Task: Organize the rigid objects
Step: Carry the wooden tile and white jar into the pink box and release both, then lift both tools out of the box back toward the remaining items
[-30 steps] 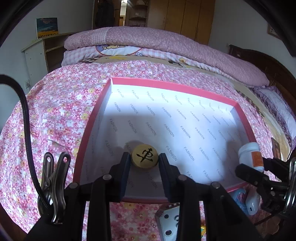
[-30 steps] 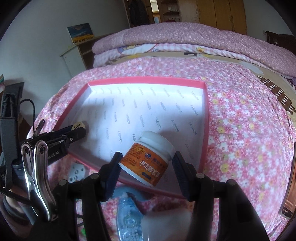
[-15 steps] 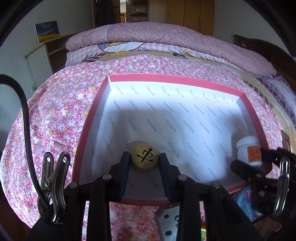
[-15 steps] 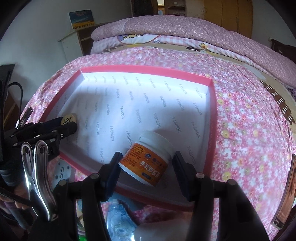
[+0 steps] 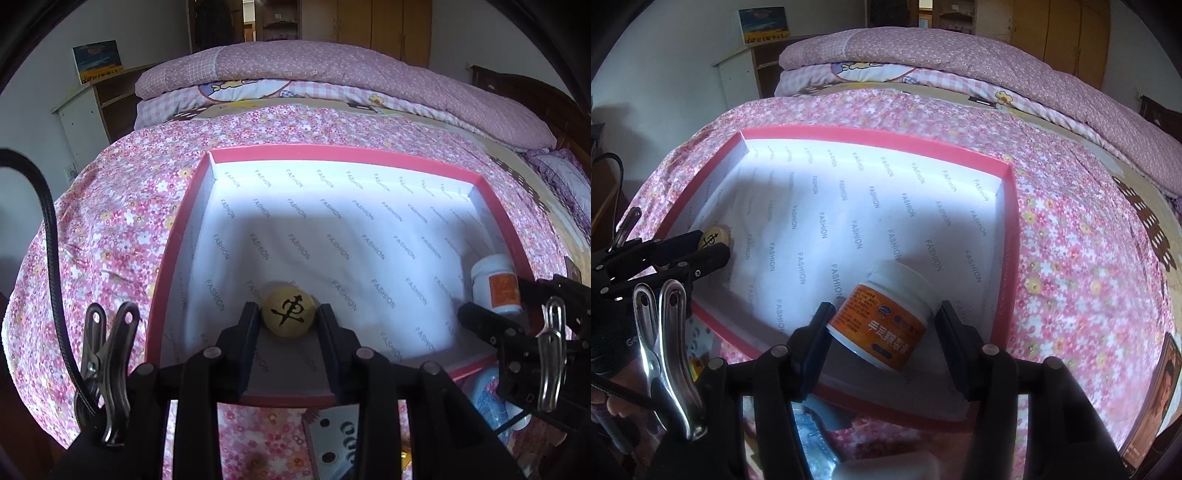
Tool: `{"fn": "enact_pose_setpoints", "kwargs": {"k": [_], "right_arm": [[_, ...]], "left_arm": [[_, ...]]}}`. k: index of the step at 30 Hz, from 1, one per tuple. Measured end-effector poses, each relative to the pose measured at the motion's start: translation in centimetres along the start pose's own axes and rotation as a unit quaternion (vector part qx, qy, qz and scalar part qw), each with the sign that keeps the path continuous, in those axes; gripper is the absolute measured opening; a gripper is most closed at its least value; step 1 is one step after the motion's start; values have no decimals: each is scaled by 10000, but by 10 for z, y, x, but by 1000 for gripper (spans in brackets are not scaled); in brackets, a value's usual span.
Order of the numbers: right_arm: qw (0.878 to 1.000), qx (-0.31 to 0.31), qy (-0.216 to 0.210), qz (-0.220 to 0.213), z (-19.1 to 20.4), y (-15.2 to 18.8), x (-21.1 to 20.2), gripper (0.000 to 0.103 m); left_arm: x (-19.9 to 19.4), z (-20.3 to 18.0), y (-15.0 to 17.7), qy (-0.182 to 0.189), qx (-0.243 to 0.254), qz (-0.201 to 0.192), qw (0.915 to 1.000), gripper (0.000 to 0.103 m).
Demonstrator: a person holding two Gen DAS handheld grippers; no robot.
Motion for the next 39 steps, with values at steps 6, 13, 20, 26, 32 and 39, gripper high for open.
{"fn": "enact_pose_setpoints", "kwargs": {"k": [6, 13, 20, 26, 32, 39], "right_arm": [[10000, -82, 5, 27, -2, -1, 1, 56], [9999, -89, -16, 45, -3, -1, 2, 56], [9993, 259, -262, 62, -10, -4, -1, 56], [9942, 765, -761, -18, -19, -4, -11, 57], [9923, 826, -880, -293, -18, -7, -26, 62], [9908, 804, -963, -502, -12, -7, -46, 64]], "left_arm": [[-1, -1, 2, -28, -54, 23, 10000, 34], [-4, 0, 6, -34, -92, 47, 9999, 37], [-5, -2, 5, -157, -80, 57, 9998, 50], [-8, -2, 6, 50, -118, 64, 9999, 55], [-21, -9, 8, 208, 2, -87, 9997, 55], [-43, -12, 13, 257, 164, -333, 9990, 55]]}}
Point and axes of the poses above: each gripper's, at about its wrist camera, not at the fingertips, and x roughly the way its jaws point, z to its left, y to its underside, the point moved 1 cm from there along x, roughly the way its jaws point, and after that the axes turned 1 degree about -x, right-handed, at the moved point
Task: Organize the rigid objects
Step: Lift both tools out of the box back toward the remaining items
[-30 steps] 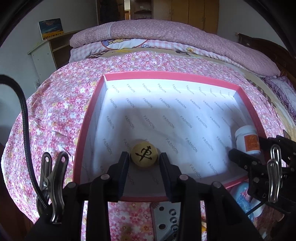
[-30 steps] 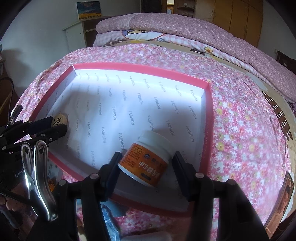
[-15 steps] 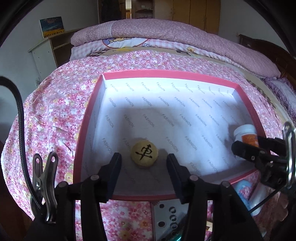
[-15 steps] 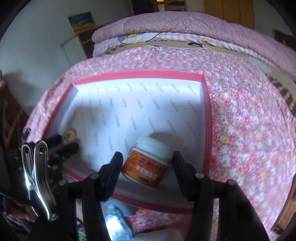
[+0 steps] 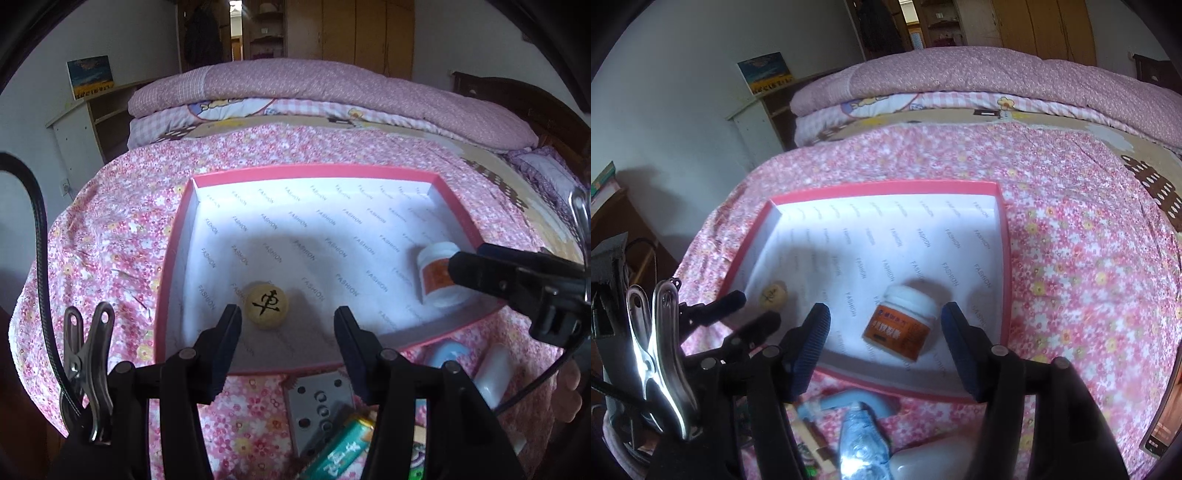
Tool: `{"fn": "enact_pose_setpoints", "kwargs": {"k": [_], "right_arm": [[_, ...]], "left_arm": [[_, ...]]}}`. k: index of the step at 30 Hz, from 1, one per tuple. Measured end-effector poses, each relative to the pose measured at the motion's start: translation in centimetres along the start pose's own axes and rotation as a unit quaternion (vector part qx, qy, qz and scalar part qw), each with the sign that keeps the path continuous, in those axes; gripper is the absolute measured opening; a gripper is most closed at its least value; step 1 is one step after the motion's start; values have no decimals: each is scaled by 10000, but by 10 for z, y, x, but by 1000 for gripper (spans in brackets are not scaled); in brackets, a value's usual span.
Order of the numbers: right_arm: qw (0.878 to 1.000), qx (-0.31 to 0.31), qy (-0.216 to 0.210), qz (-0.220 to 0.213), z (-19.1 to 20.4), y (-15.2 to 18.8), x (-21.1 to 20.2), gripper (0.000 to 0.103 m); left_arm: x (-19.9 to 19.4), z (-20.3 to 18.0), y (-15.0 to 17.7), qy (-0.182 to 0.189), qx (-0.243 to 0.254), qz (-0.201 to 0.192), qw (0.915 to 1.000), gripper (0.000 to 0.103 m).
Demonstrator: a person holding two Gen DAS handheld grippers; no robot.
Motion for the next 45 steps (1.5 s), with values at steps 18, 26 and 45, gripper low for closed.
{"fn": "enact_pose_setpoints", "kwargs": {"k": [18, 26, 45], "right_arm": [[9976, 389, -562, -144, 10, 38, -42, 64], [9972, 468, -559, -154, 11, 53, -50, 64], [9987, 302, -408, -84, 20, 109, -75, 64]], "left_arm": [[-38, -7, 19, 272, 50, -216, 9994, 60], [-50, -1, 30, 354, -45, -199, 9992, 60], [-71, 13, 71, 480, -170, -39, 9987, 60]]}}
Point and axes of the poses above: each gripper's, at about its wrist camera, not at the fingertips, and x roughly the way its jaws point, z to its left, y to its underside, the point moved 1 cm from there along x, roughly the way its jaws point, and after that the axes turned 1 degree about -x, right-handed, at the moved point
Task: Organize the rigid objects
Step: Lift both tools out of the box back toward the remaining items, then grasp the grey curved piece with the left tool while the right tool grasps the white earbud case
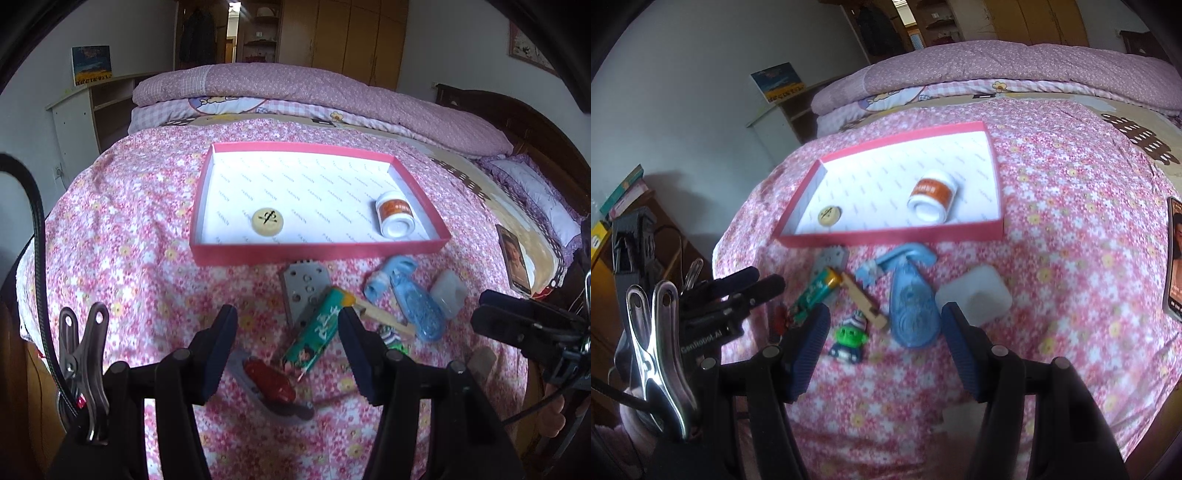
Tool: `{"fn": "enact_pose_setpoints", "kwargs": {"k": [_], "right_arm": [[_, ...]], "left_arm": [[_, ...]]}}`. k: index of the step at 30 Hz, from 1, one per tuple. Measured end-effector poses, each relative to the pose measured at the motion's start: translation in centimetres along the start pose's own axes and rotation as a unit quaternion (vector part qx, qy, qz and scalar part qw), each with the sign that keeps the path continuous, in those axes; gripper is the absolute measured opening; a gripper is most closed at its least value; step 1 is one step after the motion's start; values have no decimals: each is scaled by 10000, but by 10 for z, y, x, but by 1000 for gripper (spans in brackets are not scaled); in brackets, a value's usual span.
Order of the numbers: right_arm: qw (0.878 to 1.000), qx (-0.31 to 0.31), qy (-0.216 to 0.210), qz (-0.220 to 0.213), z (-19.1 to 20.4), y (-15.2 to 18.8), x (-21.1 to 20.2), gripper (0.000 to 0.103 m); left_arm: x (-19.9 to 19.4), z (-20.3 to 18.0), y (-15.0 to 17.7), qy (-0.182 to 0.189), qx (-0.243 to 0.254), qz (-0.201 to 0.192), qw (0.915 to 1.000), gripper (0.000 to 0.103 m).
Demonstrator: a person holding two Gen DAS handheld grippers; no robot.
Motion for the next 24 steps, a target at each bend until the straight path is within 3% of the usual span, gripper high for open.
{"fn": "enact_pose_setpoints", "kwargs": {"k": [10, 24], "right_arm": [[9995, -102, 274, 138, -5, 22, 0, 64], [9994, -58, 276, 188, -10, 32, 2, 64]], "left_arm": [[-7, 13, 17, 96, -216, 113, 9997, 60], [-9, 6, 49, 142, 263, 155, 9994, 60]]}}
Point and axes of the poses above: each gripper's, at about its wrist camera, not at the fingertips, and x roughly the way its jaws point, z to its left, y to its underside, the point moved 1 cm from there along x, roughly the way its jaws point, and after that the axes turned 1 degree about -x, right-handed, at the moved point
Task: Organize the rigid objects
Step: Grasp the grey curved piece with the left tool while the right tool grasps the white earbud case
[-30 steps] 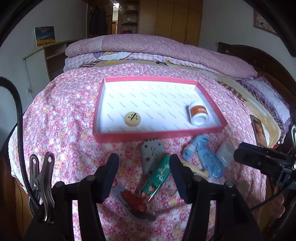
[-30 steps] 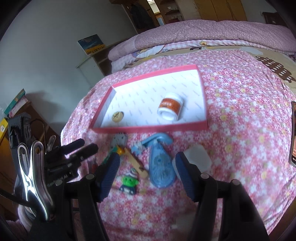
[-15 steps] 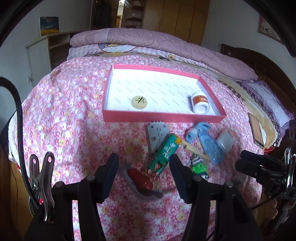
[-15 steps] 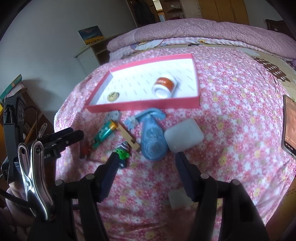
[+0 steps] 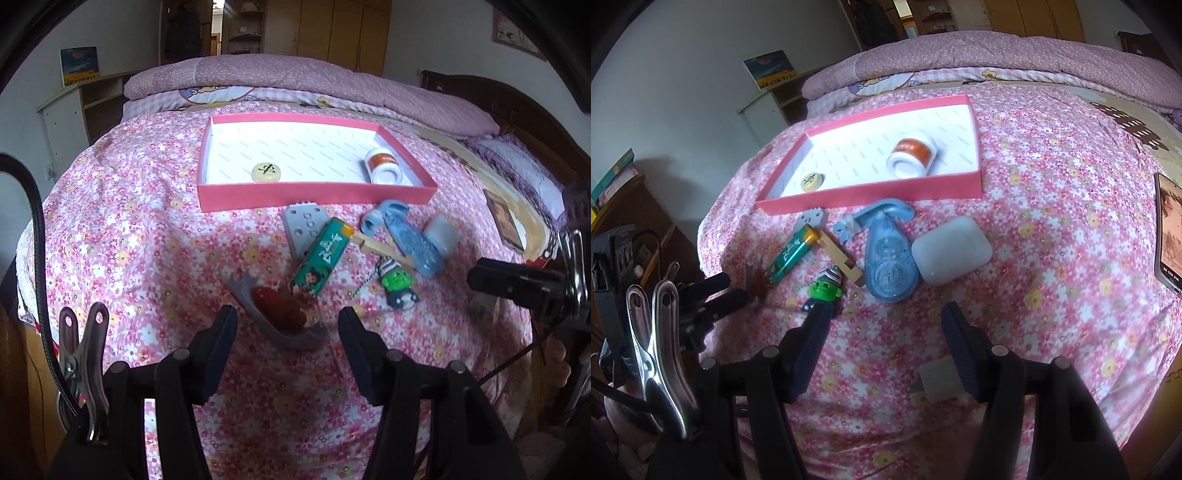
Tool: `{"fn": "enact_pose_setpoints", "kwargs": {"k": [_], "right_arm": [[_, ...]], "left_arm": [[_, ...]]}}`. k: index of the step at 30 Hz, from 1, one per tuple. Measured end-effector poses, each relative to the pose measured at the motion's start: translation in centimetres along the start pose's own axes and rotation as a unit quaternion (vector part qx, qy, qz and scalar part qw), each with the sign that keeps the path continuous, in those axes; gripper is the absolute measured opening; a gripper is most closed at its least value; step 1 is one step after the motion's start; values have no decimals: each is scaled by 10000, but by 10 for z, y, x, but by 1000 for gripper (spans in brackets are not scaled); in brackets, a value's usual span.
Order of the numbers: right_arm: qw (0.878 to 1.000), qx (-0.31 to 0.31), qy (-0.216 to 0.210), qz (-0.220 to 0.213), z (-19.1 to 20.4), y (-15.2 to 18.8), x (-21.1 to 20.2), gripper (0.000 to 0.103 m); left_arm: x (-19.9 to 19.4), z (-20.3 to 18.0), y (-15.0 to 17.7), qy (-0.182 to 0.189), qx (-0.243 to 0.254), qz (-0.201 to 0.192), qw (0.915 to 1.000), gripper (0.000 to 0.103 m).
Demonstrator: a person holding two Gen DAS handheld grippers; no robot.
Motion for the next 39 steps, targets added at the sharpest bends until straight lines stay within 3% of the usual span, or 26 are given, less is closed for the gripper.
{"fn": "enact_pose_setpoints", "kwargs": {"k": [10, 19, 29, 34, 39], "right_arm": [[9992, -89, 373, -141, -7, -1, 3, 64], [9901, -594, 1264, -116, -16, -14, 31, 64], [9897, -783, 1162, -292, -16, -29, 43, 65], [9932, -470, 996, -371, -23, -30, 44, 60], [9943, -332, 903, -460, -26, -26, 40, 60]], "left_arm": [[9, 3, 3, 46, -89, 90, 9999, 60], [13, 2, 5, -3, -52, 111, 9999, 60], [24, 3, 6, 90, -31, 163, 9998, 60], [29, 3, 6, -53, 86, 96, 9999, 60], [28, 5, 7, -216, 208, 58, 9995, 42]]}}
Point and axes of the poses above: each gripper's, at about its wrist camera, not at the fingertips, and x roughly the way its jaws point, z to its left, y to its underside, the point moved 1 cm from there along x, roughly the way its jaws point, and after that the axes turned 1 degree about -x, right-handed, at the moved point
